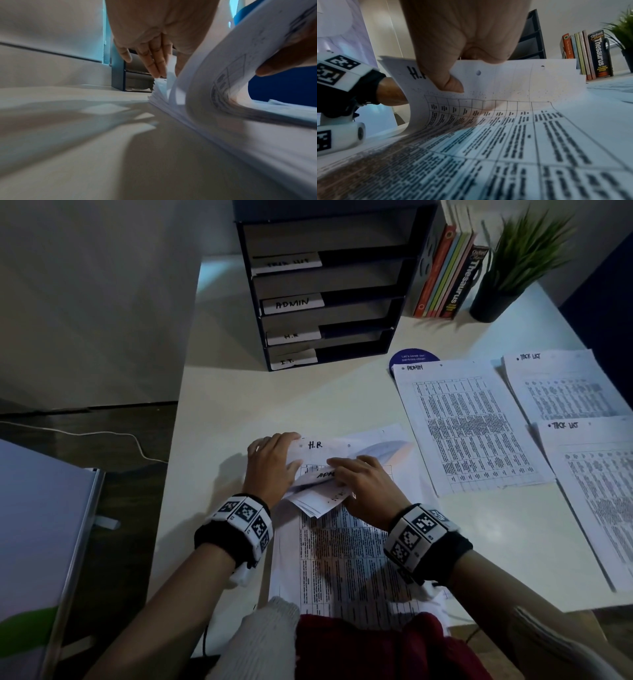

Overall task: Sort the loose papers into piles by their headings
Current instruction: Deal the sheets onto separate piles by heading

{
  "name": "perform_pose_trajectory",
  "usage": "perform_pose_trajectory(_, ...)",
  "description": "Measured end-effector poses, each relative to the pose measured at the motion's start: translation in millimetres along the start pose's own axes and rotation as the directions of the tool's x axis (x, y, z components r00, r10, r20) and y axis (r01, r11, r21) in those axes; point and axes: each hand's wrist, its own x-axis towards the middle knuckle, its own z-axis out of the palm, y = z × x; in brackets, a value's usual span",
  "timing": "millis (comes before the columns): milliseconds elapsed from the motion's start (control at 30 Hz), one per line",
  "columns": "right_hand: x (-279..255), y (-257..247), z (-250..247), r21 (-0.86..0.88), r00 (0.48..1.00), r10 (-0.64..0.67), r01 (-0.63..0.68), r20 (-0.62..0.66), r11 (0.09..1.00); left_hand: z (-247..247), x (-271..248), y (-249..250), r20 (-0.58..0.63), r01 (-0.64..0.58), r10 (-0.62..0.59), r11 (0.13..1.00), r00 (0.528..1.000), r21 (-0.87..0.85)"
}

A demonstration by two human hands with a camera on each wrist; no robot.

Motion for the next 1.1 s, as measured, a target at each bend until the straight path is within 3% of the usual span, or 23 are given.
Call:
perform_pose_trajectory(167, -1.0, 0.5, -0.5, 0.005, 1.000, -0.003, 0.003, 0.001, 1.000, -5.9, -8.1, 5.1, 0.129, -0.068, 0.094, 0.979, 0.987, -0.192)
perform_pose_trajectory(300, -2.0, -0.4, -1.7, 0.007, 1.000, -0.008, 0.008, -0.008, 1.000, -14.3, -10.1, 7.4, 0.295, 0.088, 0.033, 0.917, 0.955, -0.389)
perform_pose_trajectory(500, 10.2, -0.6, -5.1, -0.015, 1.000, 0.026, -0.026, 0.000, 1.000, -19.4, -8.7, 13.1, 0.352, 0.231, -0.081, 0.883, 0.933, -0.408)
perform_pose_trajectory(733, 20.2, -0.8, -7.8, -0.030, 0.999, 0.037, -0.037, 0.010, 0.999, -31.3, -4.3, 27.4, 0.380, 0.405, -0.195, 0.673, 0.904, -0.619)
perform_pose_trajectory(833, 14.4, -0.6, -6.0, -0.043, 1.000, 0.001, -0.001, -0.001, 0.999, -19.9, -5.8, 16.4, 0.469, 0.544, -0.297, 0.604, 0.832, -0.583)
perform_pose_trajectory(867, 11.5, -1.3, -5.7, -0.044, 1.000, 0.000, 0.000, -0.013, 0.999, -14.3, -7.6, 10.5, 0.504, 0.554, -0.272, 0.600, 0.820, -0.577)
perform_pose_trajectory(933, 5.7, -1.2, -5.0, -0.042, 0.999, -0.008, 0.006, -0.038, 0.999, 18.6, -7.8, -22.4, 0.597, 0.629, -0.255, 0.515, 0.761, -0.582)
perform_pose_trajectory(1000, 1.2, -0.4, -3.5, -0.060, 0.998, -0.037, 0.033, -0.058, 0.998, 12.5, -8.7, -17.4, 0.636, 0.690, -0.282, 0.400, 0.719, -0.603)
perform_pose_trajectory(1033, 0.5, 0.3, -3.7, -0.085, 0.996, -0.054, 0.048, -0.073, 0.995, 1.0, -9.1, -3.3, 0.626, 0.690, -0.292, 0.356, 0.723, -0.631)
perform_pose_trajectory(1100, 3.3, 0.0, -6.7, -0.126, 0.991, -0.061, 0.046, -0.117, 0.991, -5.1, -10.8, 11.1, 0.558, 0.632, -0.301, 0.437, 0.773, -0.640)
